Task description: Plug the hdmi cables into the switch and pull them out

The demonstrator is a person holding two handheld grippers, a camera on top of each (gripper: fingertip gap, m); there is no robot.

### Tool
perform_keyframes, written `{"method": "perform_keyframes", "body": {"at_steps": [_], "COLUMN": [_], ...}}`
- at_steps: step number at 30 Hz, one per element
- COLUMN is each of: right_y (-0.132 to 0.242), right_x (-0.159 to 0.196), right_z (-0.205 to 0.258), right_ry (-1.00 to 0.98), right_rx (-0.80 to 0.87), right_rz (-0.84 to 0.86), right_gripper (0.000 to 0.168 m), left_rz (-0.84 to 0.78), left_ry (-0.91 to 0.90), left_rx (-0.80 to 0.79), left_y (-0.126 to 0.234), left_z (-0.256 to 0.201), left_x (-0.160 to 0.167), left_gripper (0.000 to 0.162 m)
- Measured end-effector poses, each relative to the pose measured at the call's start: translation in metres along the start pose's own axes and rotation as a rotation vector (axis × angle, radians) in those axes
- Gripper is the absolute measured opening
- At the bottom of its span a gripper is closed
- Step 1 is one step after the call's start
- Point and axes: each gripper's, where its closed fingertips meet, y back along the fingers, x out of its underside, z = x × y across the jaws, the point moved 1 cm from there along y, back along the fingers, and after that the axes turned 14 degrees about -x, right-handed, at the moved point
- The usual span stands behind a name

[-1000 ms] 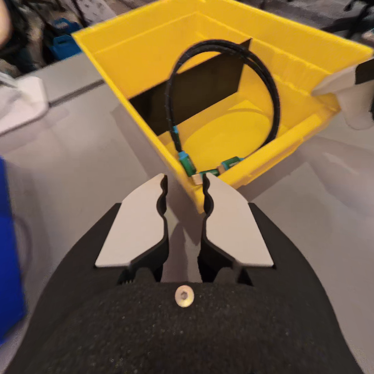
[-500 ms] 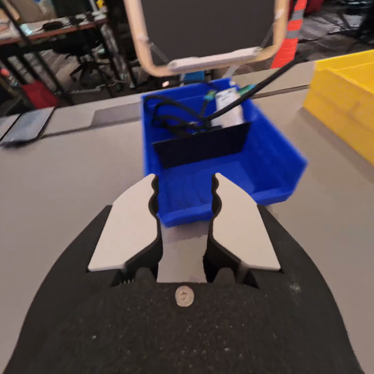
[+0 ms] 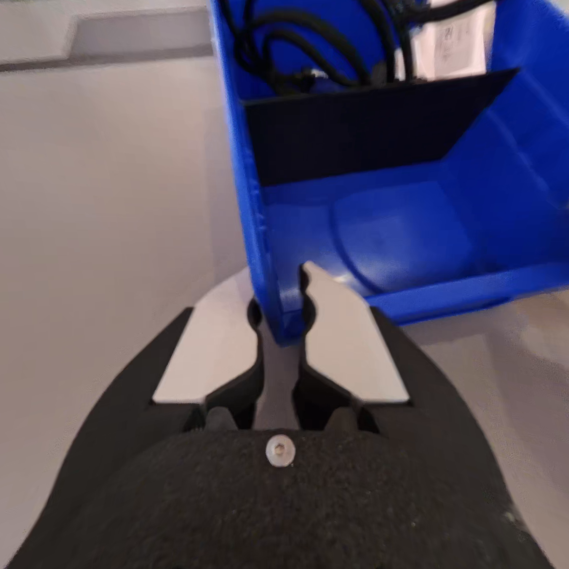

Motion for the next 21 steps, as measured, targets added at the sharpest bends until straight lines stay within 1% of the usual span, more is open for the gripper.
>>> {"method": "perform_keyframes", "body": {"at_steps": [1, 2, 3, 5, 7, 10, 13, 15, 18, 21], "right_y": [0.000, 0.002, 0.005, 0.011, 0.012, 0.006, -0.008, -0.022, -0.047, -0.071], "right_x": [-0.001, -0.003, -0.008, -0.011, -0.015, -0.030, -0.045, -0.049, -0.046, -0.036], "right_z": [-0.004, -0.008, -0.004, 0.007, 0.020, 0.054, 0.098, 0.131, 0.172, 0.199], "right_ry": [-0.008, 0.015, 0.028, -0.006, -0.028, 0.007, 0.044, 0.054, 0.058, 0.053], "right_rx": [0.037, 0.080, 0.093, 0.105, 0.120, 0.099, 0.065, 0.040, 0.014, -0.015], "right_rz": [-0.007, -0.003, -0.024, -0.033, -0.042, -0.086, -0.118, -0.130, -0.121, -0.094], "right_gripper": [0.007, 0.005, 0.004, 0.004, 0.004, 0.004, 0.004, 0.004, 0.004, 0.005], "left_rz": [0.003, -0.002, -0.013, -0.053, -0.064, -0.090, -0.111, -0.111, -0.097, -0.057], "left_ry": [0.004, -0.021, -0.058, -0.086, -0.051, -0.011, 0.024, 0.056, 0.058, 0.079], "left_rx": [0.007, 0.013, -0.021, -0.073, -0.071, -0.109, -0.162, -0.181, -0.181, -0.189], "left_y": [0.003, 0.007, 0.011, 0.019, 0.024, 0.037, 0.052, 0.054, 0.049, 0.039], "left_z": [0.002, 0.002, 0.006, 0.016, 0.030, 0.067, 0.115, 0.150, 0.193, 0.223], "left_x": [-0.002, -0.005, -0.008, -0.016, -0.020, -0.025, -0.024, -0.020, -0.007, 0.012], "left_gripper": [0.007, 0.008, 0.008, 0.002, 0.002, 0.002, 0.002, 0.002, 0.002, 0.003]}}
